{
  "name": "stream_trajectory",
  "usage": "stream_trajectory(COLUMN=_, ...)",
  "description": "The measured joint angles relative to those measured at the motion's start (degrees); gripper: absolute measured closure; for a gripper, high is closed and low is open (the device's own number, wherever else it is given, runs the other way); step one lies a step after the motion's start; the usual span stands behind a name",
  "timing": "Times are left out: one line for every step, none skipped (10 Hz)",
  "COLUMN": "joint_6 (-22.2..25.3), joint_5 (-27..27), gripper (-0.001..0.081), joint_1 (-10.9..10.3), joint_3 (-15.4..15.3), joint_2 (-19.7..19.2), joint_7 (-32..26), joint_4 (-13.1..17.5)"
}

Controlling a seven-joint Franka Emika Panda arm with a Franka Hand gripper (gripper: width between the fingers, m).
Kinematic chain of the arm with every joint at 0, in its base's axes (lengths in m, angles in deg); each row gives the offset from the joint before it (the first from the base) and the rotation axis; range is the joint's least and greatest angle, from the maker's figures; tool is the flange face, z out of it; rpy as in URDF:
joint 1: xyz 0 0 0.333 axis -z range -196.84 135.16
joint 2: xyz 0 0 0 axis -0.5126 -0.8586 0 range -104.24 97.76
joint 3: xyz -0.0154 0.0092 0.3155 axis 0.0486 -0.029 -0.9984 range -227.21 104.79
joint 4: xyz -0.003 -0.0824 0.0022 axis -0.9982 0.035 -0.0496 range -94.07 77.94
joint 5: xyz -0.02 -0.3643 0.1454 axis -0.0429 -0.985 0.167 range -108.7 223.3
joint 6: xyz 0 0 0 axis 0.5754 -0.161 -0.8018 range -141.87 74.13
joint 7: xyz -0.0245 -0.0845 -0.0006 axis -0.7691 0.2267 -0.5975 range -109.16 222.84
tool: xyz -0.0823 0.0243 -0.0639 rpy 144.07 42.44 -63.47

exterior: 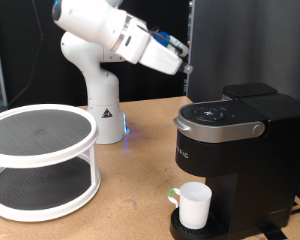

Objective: Make a cup of coffee with the keurig machine

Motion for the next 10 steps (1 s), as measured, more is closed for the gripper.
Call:
stream_trajectory(joint_6=1.44, joint_5=-2.56, gripper=-0.0001, joint_1=0.0, joint_3=-0.07, joint_2=-0.78, joint_7=0.56, joint_4=1.4)
stream_trajectory(joint_6=1.06, joint_5=-1.64, gripper=-0.0001, joint_1=0.01, joint_3=-0.05, joint_2=-0.78, joint_7=0.54, joint_4=1.16)
stream_trajectory(joint_6=0.55, joint_5=-4.01, gripper=-0.0001, joint_1=0.06, joint_3=-0.37, joint_2=-0.76, joint_7=0.72, joint_4=1.15)
stream_trajectory(joint_6=-0.1, joint_5=-10.18, gripper=-0.0001, joint_1=0.21, joint_3=-1.52, joint_2=-0.66, joint_7=1.4, joint_4=1.66)
stream_trajectory(joint_6=-2.02, joint_5=-16.28, gripper=-0.0001, joint_1=0.34, joint_3=-3.37, joint_2=-0.36, joint_7=2.44, joint_4=2.21)
stream_trajectory(joint_6=-3.25, joint_5=-22.3, gripper=-0.0001, joint_1=0.37, joint_3=-5.19, joint_2=0.04, joint_7=2.79, joint_4=2.7)
stream_trajectory(joint_6=-3.33, joint_5=-27.26, gripper=-0.0001, joint_1=0.39, joint_3=-6.57, joint_2=0.38, joint_7=2.93, joint_4=3.35)
stream_trajectory(joint_6=-2.38, joint_5=-28.06, gripper=-0.0001, joint_1=0.37, joint_3=-7.07, joint_2=0.57, joint_7=3.89, joint_4=3.96)
stream_trajectory(joint_6=-1.56, joint_5=-28.06, gripper=-0.0001, joint_1=0.42, joint_3=-6.95, joint_2=0.61, joint_7=4.34, joint_4=4.31)
stream_trajectory(joint_6=-1.57, joint_5=-28.08, gripper=-0.0001, joint_1=0.42, joint_3=-7.0, joint_2=0.6, joint_7=4.32, joint_4=4.2)
